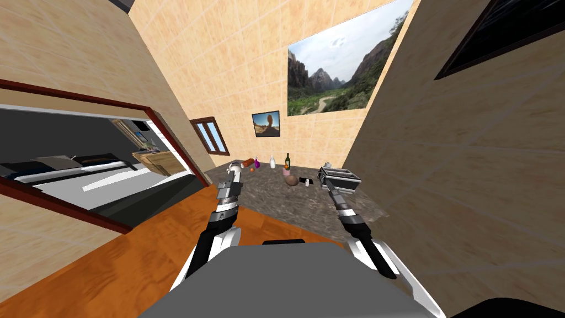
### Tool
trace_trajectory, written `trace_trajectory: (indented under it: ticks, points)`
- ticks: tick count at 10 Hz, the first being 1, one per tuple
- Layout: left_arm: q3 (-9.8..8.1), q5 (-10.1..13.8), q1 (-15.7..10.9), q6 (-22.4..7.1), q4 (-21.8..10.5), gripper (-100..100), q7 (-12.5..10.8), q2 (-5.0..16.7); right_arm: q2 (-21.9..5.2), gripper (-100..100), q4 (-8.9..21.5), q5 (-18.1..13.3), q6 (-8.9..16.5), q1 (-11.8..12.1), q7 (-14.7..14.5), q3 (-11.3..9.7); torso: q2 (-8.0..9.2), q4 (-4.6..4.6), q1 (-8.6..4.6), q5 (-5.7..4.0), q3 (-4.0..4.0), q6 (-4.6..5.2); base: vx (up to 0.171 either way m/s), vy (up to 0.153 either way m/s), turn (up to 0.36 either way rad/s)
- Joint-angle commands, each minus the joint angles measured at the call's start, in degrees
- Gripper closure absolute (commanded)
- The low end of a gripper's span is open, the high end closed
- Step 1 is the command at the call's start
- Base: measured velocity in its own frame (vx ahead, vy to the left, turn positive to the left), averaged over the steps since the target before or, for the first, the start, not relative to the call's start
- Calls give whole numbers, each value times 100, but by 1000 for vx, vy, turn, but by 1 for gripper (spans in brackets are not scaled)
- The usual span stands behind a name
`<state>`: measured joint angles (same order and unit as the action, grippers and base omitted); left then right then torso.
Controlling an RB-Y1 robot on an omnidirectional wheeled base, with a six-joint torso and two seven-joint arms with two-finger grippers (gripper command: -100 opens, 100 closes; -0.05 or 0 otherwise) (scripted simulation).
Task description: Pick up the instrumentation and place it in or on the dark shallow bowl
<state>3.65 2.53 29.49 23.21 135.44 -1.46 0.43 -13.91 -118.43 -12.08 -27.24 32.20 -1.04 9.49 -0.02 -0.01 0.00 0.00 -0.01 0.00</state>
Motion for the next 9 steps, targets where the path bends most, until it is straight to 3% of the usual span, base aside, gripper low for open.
trace_trajectory:
  ticks: [1,9]
  points:
    - [0,0,0,0,0,0,0,0,-193,-100,146,-172,201,34,-125,113,0,0,0,0,0,0,11,13,68]
    - [0,0,0,0,0,0,0,0,-1082,-100,1005,-752,659,377,-576,672,-9,-2,12,3,-5,0,20,29,60]
